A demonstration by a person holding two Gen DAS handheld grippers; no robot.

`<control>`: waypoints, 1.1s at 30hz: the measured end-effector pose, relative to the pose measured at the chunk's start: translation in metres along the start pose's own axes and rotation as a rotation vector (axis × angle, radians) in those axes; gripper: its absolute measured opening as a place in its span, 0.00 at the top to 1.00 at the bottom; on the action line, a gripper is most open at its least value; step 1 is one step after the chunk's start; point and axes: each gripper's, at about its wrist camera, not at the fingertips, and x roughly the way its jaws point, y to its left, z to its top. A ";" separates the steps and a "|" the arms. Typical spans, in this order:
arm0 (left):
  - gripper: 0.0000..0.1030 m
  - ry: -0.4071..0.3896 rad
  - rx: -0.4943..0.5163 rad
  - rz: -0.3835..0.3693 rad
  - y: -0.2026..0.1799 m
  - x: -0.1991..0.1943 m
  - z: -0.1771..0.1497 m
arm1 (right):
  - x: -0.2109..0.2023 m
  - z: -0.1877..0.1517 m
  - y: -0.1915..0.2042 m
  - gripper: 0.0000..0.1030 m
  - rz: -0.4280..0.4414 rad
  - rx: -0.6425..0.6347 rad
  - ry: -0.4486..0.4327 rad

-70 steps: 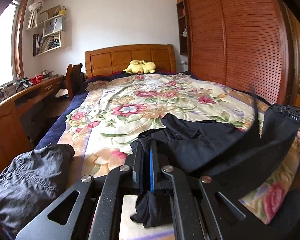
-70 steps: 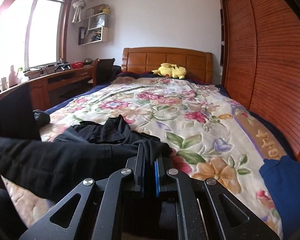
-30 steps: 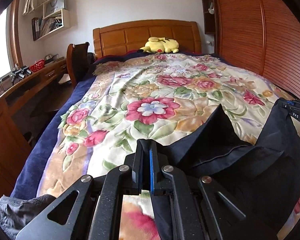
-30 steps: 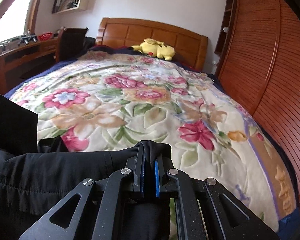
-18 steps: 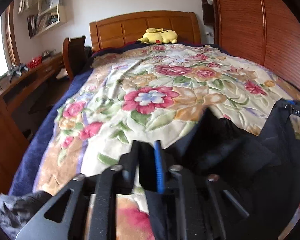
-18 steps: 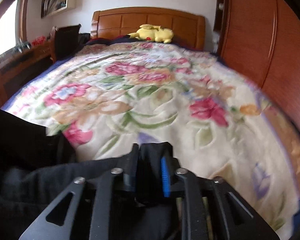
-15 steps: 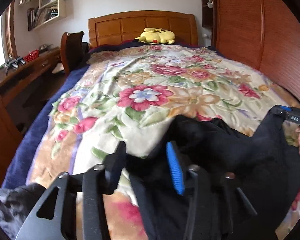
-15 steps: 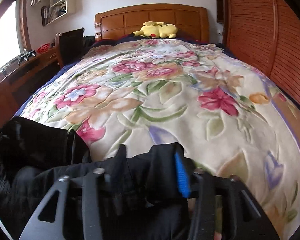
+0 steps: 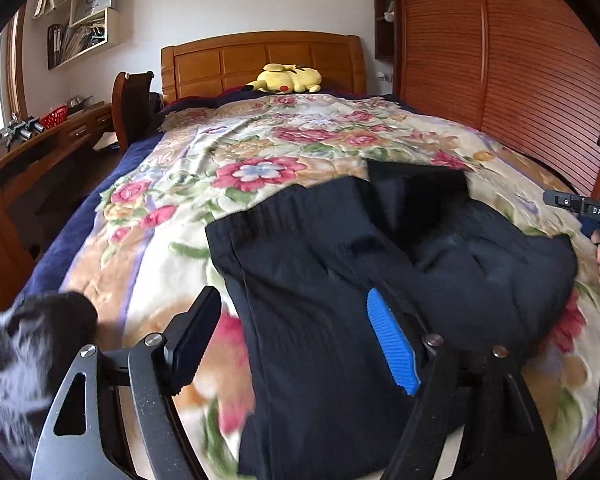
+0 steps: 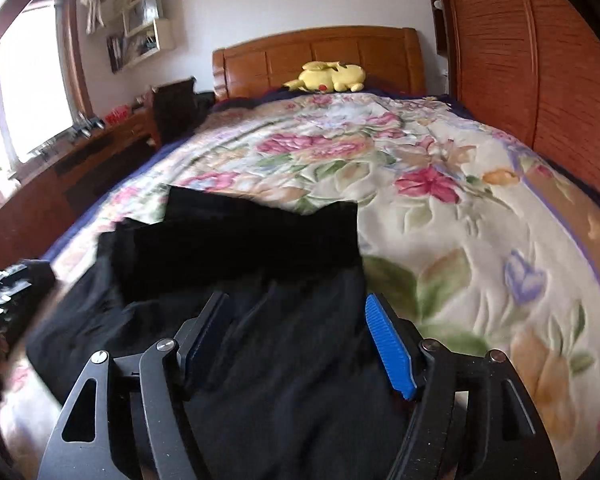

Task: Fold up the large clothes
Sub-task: 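Open both tools to release the folded hem, then press the folded coat flat with both open tools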

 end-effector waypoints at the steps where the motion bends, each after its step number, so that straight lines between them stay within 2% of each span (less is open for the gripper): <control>1: 0.26 0.005 -0.005 -0.003 -0.001 -0.003 -0.004 | -0.007 -0.004 -0.002 0.30 0.005 0.009 -0.012; 5: 0.26 -0.007 -0.035 -0.011 -0.006 -0.015 -0.017 | -0.024 -0.025 -0.008 0.30 -0.005 0.024 -0.036; 12: 0.26 -0.047 -0.054 0.019 -0.015 -0.023 -0.038 | -0.037 -0.041 -0.008 0.30 -0.102 -0.061 -0.058; 18: 0.26 -0.006 -0.047 0.024 -0.009 -0.013 -0.056 | -0.024 -0.060 -0.014 0.30 -0.133 -0.087 0.024; 24: 0.26 0.029 -0.069 0.011 -0.003 -0.008 -0.062 | -0.008 -0.059 -0.009 0.30 -0.155 -0.127 0.094; 33: 0.26 0.066 -0.069 0.020 -0.002 -0.002 -0.070 | -0.005 -0.067 -0.011 0.29 -0.161 -0.143 0.136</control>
